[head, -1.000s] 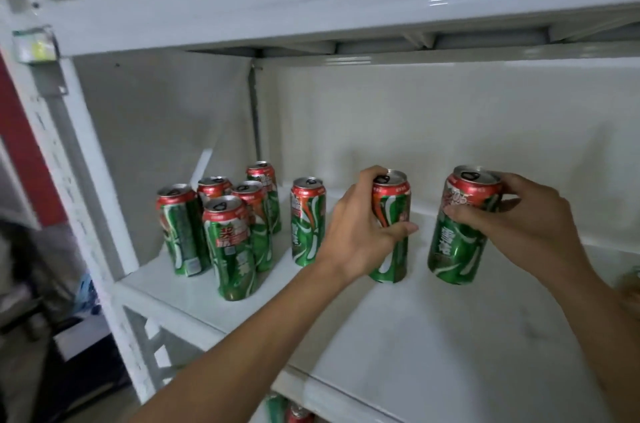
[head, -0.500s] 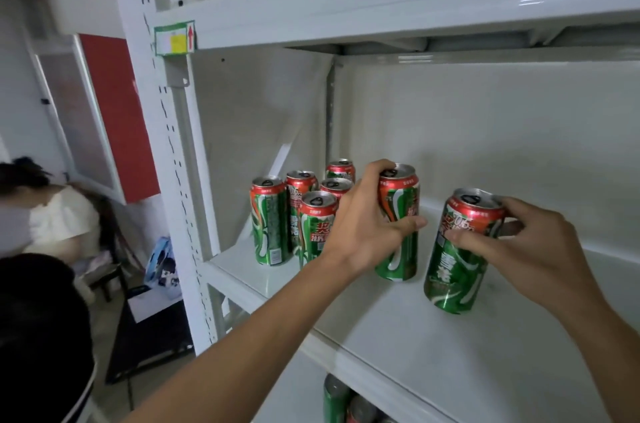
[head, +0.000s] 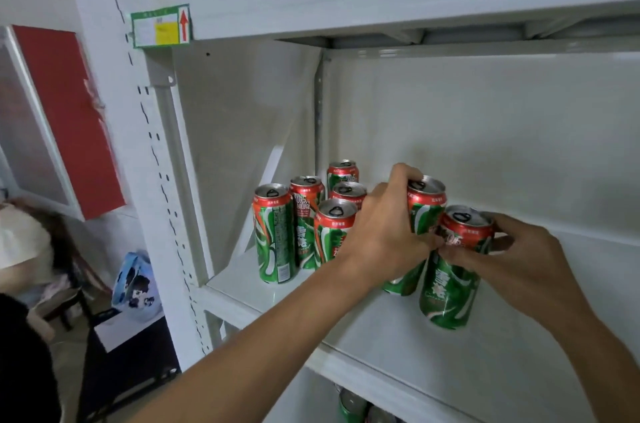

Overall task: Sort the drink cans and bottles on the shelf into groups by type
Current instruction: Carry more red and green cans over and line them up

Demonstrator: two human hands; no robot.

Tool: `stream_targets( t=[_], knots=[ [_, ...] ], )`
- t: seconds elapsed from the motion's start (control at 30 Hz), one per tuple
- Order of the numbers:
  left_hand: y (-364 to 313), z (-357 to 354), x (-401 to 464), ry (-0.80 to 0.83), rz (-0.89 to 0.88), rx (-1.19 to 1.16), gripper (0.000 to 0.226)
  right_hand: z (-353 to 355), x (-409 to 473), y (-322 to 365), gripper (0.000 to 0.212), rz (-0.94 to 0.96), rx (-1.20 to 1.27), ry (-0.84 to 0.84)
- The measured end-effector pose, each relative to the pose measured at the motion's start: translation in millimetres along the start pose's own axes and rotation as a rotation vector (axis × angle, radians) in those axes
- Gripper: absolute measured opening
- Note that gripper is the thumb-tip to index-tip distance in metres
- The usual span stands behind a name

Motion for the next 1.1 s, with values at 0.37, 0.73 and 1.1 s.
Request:
stream_targets(
  t=[0.37,0.73,1.1],
  knots=[
    [7,-36,19,0.305,-0.012,0.205,0.077,13,-20,8,0.047,-0.012,-0.065,-0.029],
    [0,-59,25,0.574,-0.163,0.361,0.086,4,-43,37,0.044,-0.054,-0.131,-0.032],
    [-21,-37,25,0.587,-0.468,0.626,0.076,-23,-61,52,0.045,-0.112,-0.089,-0.131]
  ],
)
Point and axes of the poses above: each hand's wrist, its own x-axis towards the middle knuckle, its own z-axis out of the back of the hand, y = z × x, the point moved 10 cm from there along x, towards the middle knuckle, and after that the axes turned 1 degree about z, right-handed, at the moved point
